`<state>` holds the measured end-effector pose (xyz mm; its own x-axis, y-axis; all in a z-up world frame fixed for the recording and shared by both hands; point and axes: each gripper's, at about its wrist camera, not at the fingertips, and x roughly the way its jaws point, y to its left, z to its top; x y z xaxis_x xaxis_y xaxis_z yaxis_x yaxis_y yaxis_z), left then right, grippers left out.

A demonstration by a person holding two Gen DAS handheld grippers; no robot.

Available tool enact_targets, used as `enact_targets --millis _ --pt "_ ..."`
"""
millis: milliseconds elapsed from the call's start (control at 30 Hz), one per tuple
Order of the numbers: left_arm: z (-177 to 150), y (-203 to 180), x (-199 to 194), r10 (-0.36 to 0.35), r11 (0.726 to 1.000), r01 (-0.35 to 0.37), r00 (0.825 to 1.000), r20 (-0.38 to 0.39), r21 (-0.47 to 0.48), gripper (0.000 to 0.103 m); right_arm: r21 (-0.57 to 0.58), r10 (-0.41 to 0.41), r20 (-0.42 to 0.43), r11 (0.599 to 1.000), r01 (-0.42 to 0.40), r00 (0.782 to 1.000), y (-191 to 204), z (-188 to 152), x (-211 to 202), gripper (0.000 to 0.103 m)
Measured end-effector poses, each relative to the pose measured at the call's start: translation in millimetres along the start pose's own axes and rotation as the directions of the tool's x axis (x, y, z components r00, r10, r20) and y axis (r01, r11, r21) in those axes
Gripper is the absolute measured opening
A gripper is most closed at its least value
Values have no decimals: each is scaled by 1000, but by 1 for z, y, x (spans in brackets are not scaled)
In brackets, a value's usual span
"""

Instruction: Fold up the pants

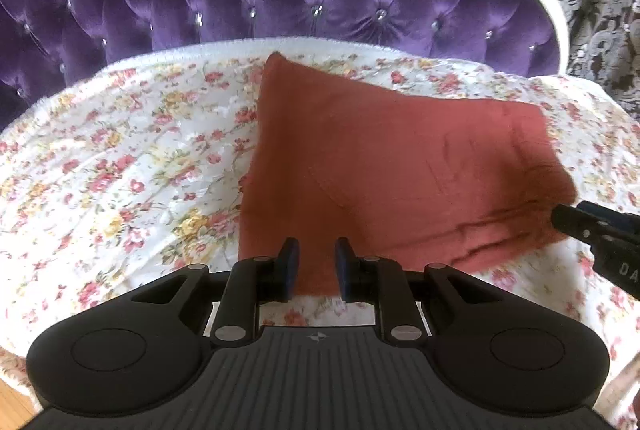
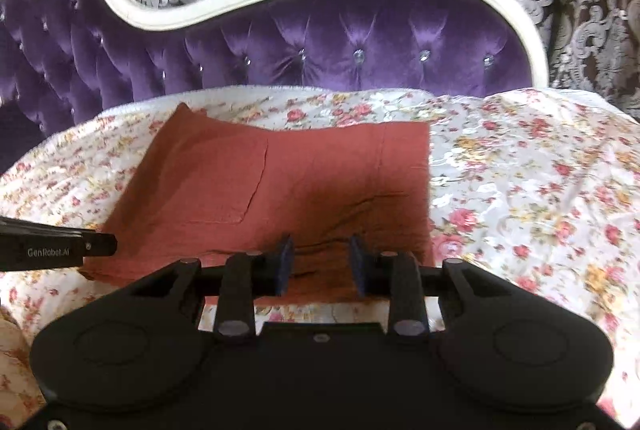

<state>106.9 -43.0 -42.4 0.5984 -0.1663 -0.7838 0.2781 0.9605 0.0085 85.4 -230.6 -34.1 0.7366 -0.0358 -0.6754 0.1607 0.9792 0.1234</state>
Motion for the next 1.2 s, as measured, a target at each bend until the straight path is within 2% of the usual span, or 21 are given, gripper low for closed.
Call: enact_targets --millis 267,500,833,1200 --pt "-19 -12 -39 21 1000 -22 999 44 12 20 59 -13 41 998 11 999 -3 -9 -49 43" --pt "-40 -18 -50 15 1000 -15 1000 13 1 20 85 -6 45 996 2 999 -2 -19 -73 43" --pt "-52 -24 -60 14 1000 -14 1000 10 1 20 71 -21 19 997 20 1000 6 -36 -82 43" --pt "-52 -24 -62 30 1000 -30 999 10 -2 20 65 -19 9 998 19 1000 12 -38 -80 43"
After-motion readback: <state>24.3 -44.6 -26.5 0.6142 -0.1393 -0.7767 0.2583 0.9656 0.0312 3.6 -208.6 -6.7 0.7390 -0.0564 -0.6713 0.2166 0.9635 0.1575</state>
